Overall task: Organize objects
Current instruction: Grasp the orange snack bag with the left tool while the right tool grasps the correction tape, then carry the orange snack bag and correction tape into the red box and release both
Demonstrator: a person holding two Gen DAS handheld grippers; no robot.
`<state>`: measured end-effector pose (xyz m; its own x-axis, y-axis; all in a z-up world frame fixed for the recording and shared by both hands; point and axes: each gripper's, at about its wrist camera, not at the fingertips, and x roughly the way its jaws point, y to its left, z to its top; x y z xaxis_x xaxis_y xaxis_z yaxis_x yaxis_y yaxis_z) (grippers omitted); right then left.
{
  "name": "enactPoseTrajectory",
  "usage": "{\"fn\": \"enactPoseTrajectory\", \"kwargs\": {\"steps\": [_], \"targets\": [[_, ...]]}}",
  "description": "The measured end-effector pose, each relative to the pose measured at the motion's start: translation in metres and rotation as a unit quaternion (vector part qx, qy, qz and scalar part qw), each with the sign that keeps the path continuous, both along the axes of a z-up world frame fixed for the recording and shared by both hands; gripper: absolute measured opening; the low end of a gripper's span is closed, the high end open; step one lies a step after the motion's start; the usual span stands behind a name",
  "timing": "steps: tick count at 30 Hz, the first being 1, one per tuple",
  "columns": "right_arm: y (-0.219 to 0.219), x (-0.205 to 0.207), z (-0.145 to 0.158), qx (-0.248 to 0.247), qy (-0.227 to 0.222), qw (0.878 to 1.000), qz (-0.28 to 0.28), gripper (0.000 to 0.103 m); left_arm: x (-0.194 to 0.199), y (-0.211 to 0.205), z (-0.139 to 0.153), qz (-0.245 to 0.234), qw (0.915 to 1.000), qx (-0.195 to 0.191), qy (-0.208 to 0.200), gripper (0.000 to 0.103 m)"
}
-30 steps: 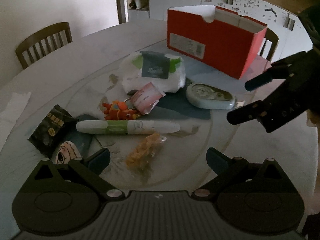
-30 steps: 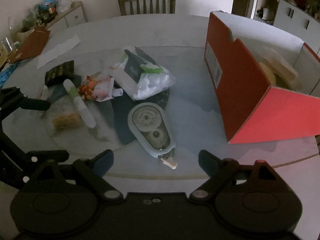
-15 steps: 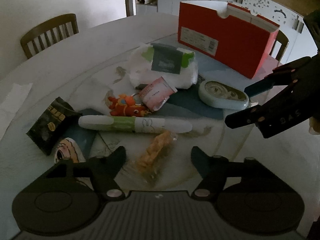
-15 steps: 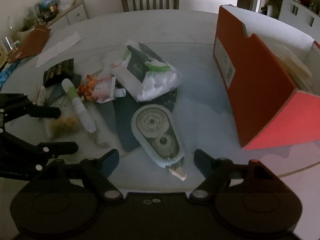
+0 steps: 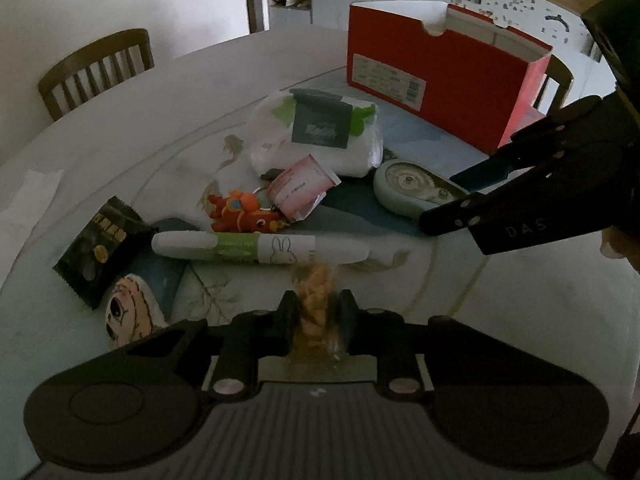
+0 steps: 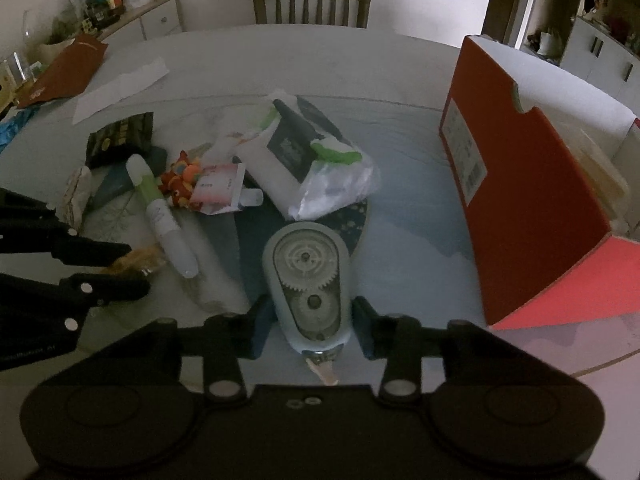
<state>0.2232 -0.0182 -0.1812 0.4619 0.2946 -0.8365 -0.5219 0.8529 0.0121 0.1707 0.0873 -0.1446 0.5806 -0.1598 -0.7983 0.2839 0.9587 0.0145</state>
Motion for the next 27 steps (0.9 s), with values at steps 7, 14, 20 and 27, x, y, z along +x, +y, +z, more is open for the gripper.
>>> {"fn": "enactPoseTrajectory", "kwargs": {"steps": [7,14,20,27], "targets": [[-0.009,-0.014,0.014,0.026,0.001,1.0,-0.006,0.041,-0.007,0.004,0.002,0.022,0.9992,-0.03,0.013,0.02],[-0.026,-0.027,0.031,0.048,-0.005,0.999,-0.01,0.041,-0.015,0.0,0.011,0.034,0.9977,-0.057,0.016,0.02],[-0.039,-0.032,0.041,0.059,-0.011,0.998,-0.017,0.041,-0.016,-0.011,0.028,0.036,0.9963,-0.078,0.01,0.02],[-0.061,-0.04,0.07,0.085,-0.033,0.996,-0.014,0.041,-0.012,-0.031,0.056,0.03,0.9947,-0.098,-0.008,0.02]]}}
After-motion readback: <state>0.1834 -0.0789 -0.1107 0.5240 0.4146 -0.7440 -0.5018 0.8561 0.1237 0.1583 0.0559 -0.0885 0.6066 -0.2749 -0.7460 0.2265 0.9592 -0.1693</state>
